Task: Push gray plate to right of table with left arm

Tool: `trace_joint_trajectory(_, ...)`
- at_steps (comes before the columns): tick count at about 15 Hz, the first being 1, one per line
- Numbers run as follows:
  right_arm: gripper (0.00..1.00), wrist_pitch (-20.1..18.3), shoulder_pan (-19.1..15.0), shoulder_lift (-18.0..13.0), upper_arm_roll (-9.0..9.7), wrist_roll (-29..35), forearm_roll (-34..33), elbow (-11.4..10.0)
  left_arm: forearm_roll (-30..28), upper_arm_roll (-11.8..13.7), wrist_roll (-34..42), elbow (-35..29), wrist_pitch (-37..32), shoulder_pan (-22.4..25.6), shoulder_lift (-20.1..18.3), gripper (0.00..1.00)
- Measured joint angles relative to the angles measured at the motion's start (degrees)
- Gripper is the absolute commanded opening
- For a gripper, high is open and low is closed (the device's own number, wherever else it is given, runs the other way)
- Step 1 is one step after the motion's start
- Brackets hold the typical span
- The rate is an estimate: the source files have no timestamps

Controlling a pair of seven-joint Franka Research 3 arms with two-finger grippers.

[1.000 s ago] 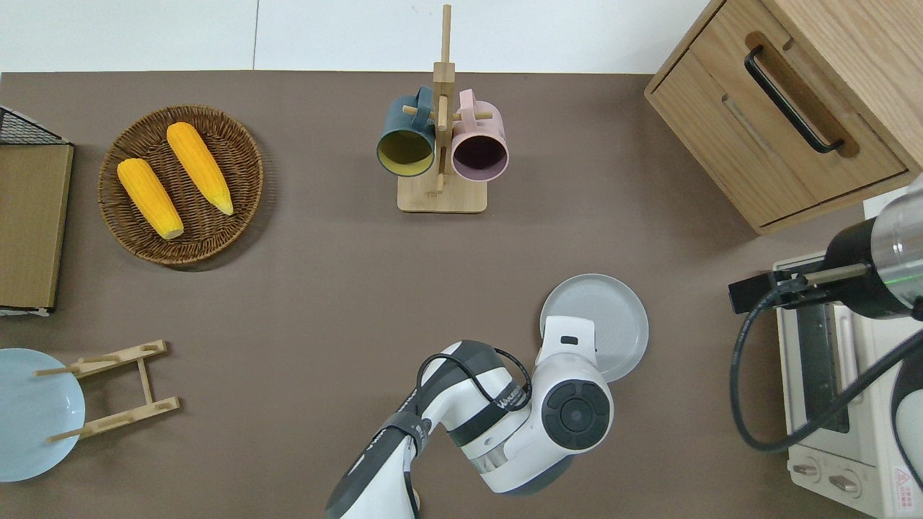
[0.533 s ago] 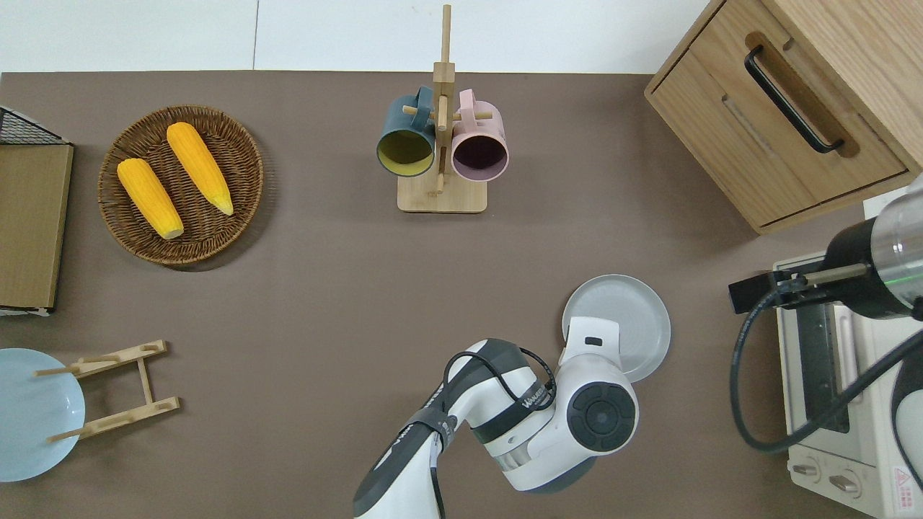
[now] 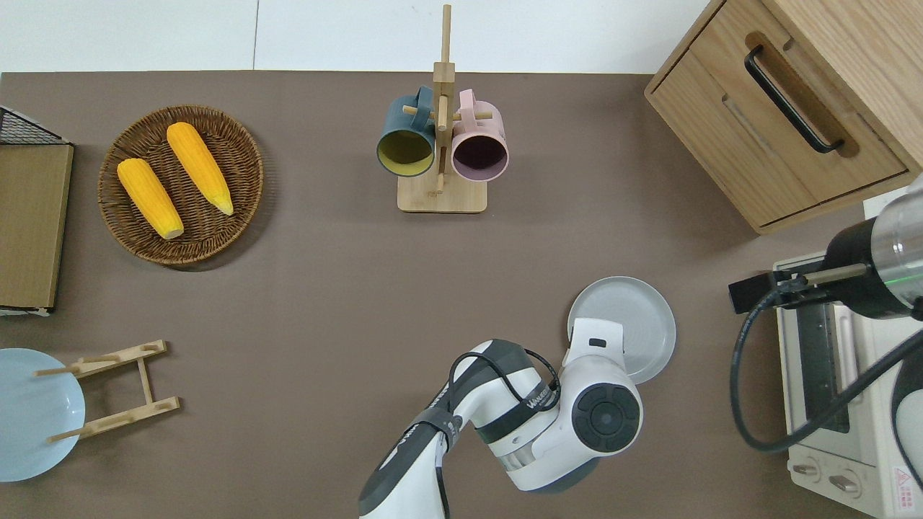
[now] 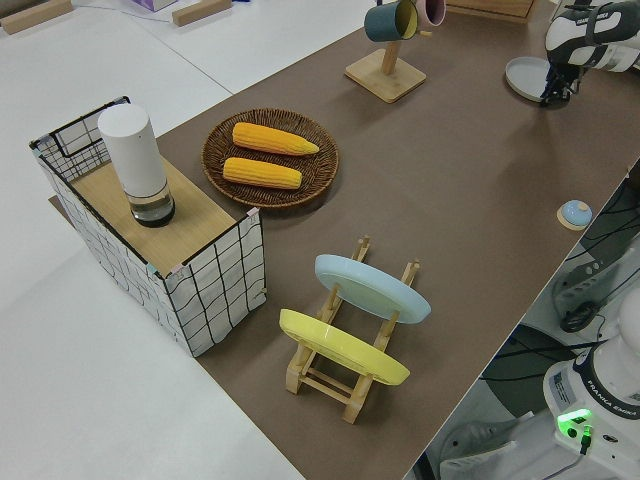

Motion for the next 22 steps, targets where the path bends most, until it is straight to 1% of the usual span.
trace_joint_trajectory(1,0.983,0.0,0.0,0.0,0.0,0.0,0.0,0.0,0.0,0.1,0.0,0.0,0.0,0.0,0.1,0.59)
trace_joint_trajectory(2,0.983,0.0,0.0,0.0,0.0,0.0,0.0,0.0,0.0,0.2,0.0,0.1,0.0,0.0,0.2,0.64)
trace_joint_trajectory(3,0.983,0.0,0.0,0.0,0.0,0.0,0.0,0.0,0.0,0.3,0.0,0.2,0.0,0.0,0.2,0.77)
trace_joint_trajectory(4,0.983,0.0,0.0,0.0,0.0,0.0,0.0,0.0,0.0,0.4,0.0,0.3,0.0,0.0,0.2,0.91)
trace_joint_trajectory(5,0.983,0.0,0.0,0.0,0.0,0.0,0.0,0.0,0.0,0.6,0.0,0.6,0.0,0.0,0.2,1.0)
trace_joint_trajectory(8,0.983,0.0,0.0,0.0,0.0,0.0,0.0,0.0,1.2,1.2,0.0,1.5,-0.7,0.1,0.2,1.0)
trace_joint_trajectory(10,0.983,0.0,0.0,0.0,0.0,0.0,0.0,0.0,2.5,1.4,0.0,2.2,-2.5,0.1,0.2,1.0)
trace_joint_trajectory(14,0.983,0.0,0.0,0.0,0.0,0.0,0.0,0.0,2.9,1.8,0.4,4.8,-7.2,1.0,-0.2,0.99)
trace_joint_trajectory(15,0.983,0.0,0.0,0.0,0.0,0.0,0.0,0.0,3.2,1.8,2.0,5.4,-9.2,1.6,-0.6,0.99)
trace_joint_trajectory(17,0.983,0.0,0.0,0.0,0.0,0.0,0.0,0.0,3.1,1.9,8.8,6.3,-13.6,3.3,-1.9,0.99)
trace_joint_trajectory(22,0.983,0.0,0.0,0.0,0.0,0.0,0.0,0.0,3.1,1.9,19.8,6.7,-20.6,7.9,-5.7,0.99)
